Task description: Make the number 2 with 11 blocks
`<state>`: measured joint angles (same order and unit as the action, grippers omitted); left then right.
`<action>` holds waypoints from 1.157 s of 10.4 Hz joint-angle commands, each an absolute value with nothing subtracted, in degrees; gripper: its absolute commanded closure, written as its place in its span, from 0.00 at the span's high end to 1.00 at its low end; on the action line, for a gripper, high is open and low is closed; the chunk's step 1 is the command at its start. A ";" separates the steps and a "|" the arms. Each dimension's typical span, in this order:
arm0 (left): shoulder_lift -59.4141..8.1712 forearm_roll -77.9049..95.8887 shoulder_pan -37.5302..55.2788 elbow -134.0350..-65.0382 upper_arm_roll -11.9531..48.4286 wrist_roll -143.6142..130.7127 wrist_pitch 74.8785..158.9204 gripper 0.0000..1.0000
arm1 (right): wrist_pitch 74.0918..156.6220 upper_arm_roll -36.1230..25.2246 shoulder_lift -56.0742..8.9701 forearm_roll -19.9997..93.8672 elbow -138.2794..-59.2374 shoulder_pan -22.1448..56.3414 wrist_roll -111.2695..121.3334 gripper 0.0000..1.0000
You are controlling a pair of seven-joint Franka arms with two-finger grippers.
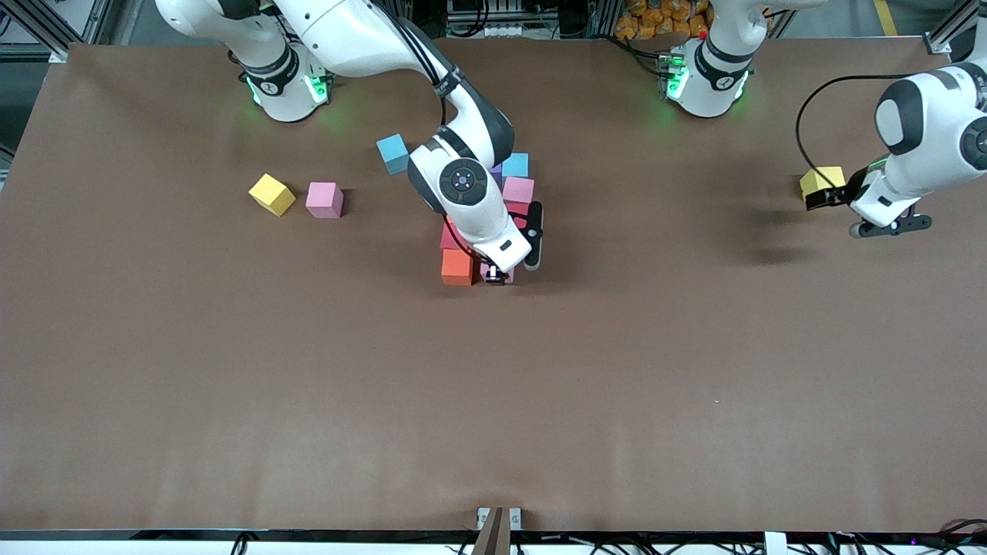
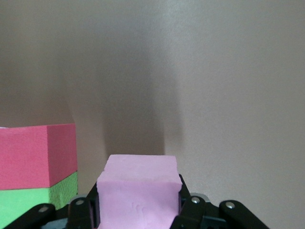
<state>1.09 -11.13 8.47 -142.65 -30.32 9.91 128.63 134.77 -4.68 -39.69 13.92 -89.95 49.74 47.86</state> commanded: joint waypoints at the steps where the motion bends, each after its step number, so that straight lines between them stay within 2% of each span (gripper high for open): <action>1: 0.36 -14.31 8.70 -144.14 -33.39 15.37 130.16 1.00 | 138.24 -5.10 -38.06 12.92 -94.83 50.80 48.69 0.00; 4: -1.13 -15.29 8.53 -146.51 -35.51 15.82 133.94 1.00 | 138.16 -5.19 -37.10 12.83 -97.02 50.19 50.27 0.00; 12: -5.62 -15.29 7.73 -146.60 -36.38 16.35 134.47 1.00 | 139.74 -5.27 -37.35 11.60 -97.29 49.75 50.27 0.00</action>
<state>-4.88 -14.04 8.17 -146.34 -35.64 14.78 133.23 138.92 -5.63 -39.18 12.32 -95.13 50.17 49.71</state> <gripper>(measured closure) 0.000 0.410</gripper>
